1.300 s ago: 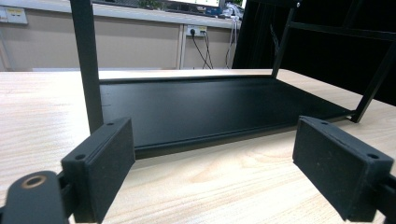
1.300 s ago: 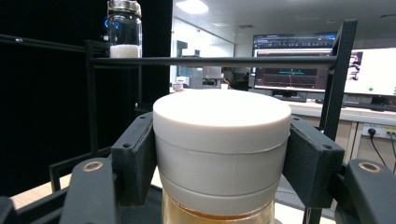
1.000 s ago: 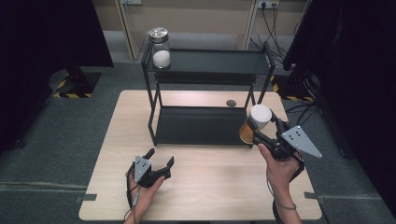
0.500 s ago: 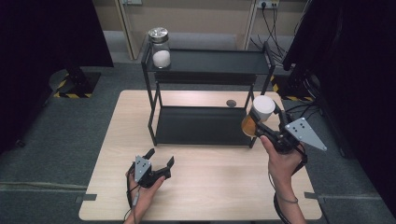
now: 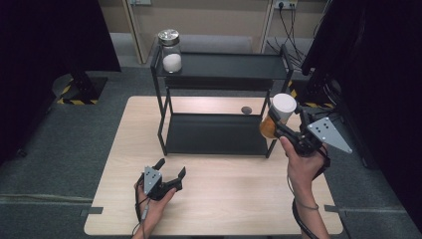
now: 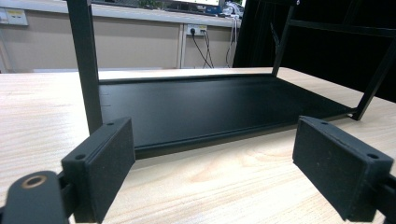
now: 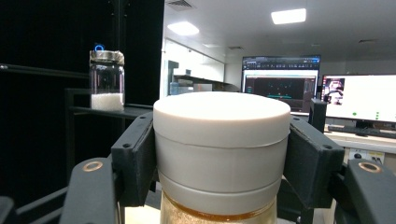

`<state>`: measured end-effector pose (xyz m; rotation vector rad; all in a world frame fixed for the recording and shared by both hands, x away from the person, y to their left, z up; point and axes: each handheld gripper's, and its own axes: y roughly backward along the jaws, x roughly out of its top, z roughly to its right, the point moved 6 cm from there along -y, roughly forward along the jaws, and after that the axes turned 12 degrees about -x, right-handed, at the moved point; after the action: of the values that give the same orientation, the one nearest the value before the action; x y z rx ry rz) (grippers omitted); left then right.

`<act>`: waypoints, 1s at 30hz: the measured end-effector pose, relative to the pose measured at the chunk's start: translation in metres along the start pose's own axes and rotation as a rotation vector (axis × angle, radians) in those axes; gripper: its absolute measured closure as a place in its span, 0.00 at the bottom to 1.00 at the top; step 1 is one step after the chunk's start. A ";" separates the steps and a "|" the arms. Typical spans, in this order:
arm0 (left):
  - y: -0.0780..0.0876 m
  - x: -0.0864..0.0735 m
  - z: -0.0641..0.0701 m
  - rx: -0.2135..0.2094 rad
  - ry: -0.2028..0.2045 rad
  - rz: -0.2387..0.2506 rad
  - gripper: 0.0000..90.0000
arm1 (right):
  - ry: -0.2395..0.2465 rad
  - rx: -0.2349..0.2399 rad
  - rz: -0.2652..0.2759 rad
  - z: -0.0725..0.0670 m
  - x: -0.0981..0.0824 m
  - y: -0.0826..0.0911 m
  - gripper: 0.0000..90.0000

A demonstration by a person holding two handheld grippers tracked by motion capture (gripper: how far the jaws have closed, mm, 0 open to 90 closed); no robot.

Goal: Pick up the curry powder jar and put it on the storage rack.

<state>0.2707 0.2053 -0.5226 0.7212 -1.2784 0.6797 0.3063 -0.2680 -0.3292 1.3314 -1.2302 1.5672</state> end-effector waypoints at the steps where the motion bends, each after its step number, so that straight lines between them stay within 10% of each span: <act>1: 0.000 0.000 0.000 0.000 0.001 0.001 0.14 | -0.003 0.000 0.003 0.000 0.001 -0.001 0.38; 30: 0.000 0.000 0.001 0.000 -0.006 0.002 0.14 | -0.003 -0.005 0.041 -0.004 0.032 -0.029 0.38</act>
<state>0.2703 0.2042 -0.5228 0.7222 -1.2846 0.6795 0.3261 -0.2581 -0.2919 1.3134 -1.2704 1.5897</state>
